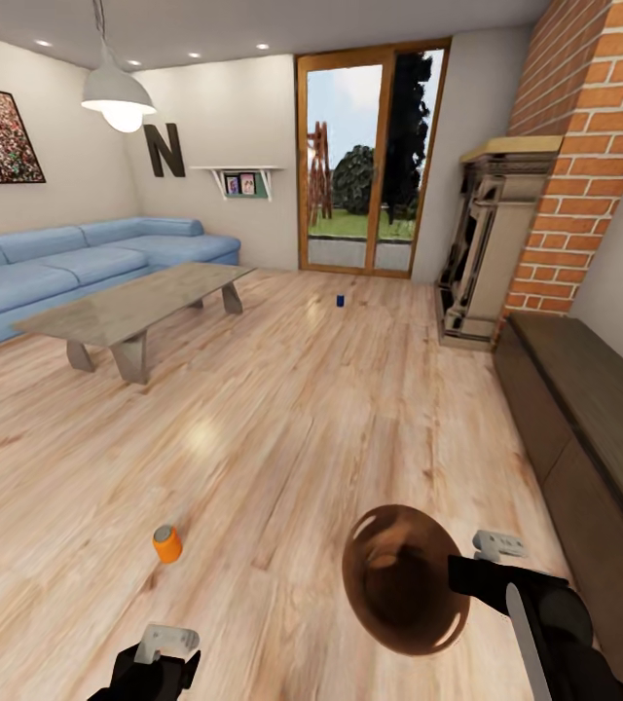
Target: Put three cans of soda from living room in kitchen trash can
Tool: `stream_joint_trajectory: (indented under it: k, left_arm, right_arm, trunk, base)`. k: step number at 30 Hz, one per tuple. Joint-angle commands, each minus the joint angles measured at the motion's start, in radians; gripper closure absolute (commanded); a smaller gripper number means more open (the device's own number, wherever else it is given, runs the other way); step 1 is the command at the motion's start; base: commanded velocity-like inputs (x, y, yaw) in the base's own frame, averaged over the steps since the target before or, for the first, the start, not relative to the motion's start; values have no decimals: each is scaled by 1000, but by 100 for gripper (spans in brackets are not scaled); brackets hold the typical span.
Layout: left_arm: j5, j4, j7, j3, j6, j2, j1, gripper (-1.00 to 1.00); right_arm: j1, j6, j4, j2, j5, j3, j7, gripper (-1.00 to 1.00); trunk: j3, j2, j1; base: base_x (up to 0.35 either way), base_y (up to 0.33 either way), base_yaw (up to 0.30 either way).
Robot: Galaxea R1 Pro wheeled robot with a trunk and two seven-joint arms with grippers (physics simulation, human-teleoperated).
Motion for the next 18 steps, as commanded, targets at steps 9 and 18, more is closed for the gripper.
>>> stream_joint_trajectory:
  k: [9, 18]
  left_arm:
    - [0, 0, 1, 1, 0, -1, 0, -100]
    - [0, 0, 2, 2, -3, -1, 0, -100]
  right_arm:
    - [0, 1, 0, 0, -20, 0, 4, 100]
    - [0, 1, 0, 0, -20, -1, 4, 100]
  trunk:
    - [0, 0, 0]
    - [0, 0, 0]
  base:
    - [316, 0, 0]
    - [35, 0, -1]
